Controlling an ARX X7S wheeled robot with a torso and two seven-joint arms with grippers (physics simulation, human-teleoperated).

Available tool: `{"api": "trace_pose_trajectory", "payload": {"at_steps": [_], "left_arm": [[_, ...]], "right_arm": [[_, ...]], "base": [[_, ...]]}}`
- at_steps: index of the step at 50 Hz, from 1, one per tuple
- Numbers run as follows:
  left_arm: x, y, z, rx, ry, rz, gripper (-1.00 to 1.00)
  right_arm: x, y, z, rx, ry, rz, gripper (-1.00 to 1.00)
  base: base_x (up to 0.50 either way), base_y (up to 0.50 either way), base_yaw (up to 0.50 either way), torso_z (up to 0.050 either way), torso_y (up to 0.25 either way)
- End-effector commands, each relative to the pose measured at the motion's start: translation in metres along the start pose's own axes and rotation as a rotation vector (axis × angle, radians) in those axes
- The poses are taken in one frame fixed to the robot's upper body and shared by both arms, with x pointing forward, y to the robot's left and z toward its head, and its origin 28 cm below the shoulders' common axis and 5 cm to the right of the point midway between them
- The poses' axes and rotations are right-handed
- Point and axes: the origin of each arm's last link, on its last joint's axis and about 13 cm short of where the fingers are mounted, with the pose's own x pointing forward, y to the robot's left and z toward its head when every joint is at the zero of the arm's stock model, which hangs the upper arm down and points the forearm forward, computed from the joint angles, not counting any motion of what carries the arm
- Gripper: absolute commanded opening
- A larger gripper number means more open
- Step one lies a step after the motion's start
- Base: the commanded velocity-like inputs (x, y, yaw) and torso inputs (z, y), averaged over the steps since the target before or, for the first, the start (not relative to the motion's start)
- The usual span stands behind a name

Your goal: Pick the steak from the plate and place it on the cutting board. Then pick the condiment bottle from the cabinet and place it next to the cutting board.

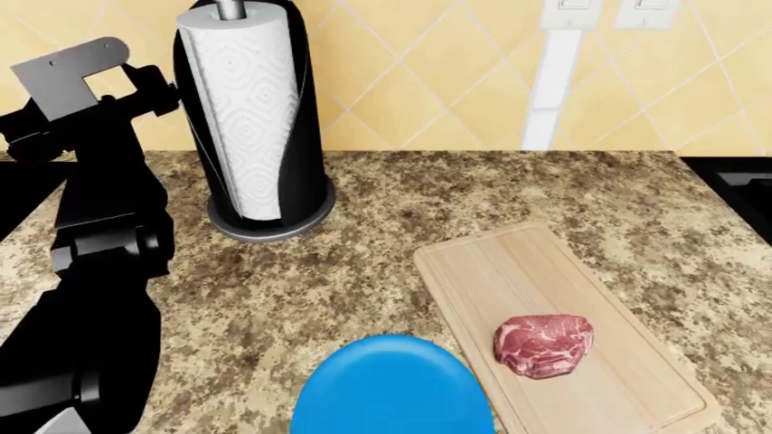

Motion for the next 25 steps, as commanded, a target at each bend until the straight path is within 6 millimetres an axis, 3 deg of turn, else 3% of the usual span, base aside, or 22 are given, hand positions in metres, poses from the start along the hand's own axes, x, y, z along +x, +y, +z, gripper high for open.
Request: {"api": "trace_pose_trajectory", "payload": {"at_steps": [1, 25], "left_arm": [[0.000, 0.000, -0.001, 0.002, 0.005, 0.005, 1.00], [0.000, 0.000, -0.001, 0.008, 0.002, 0.003, 1.00]], "right_arm": [[-0.006, -0.004, 0.002, 0.016, 0.008, -0.005, -1.00], [-0.012, -0.003, -0.009, -0.014, 0.035, 0.017, -1.00]], "base": [[-0.50, 0.00, 0.00, 0.000, 0.000], [-0.50, -0.03, 0.00, 0.000, 0.000]]}}
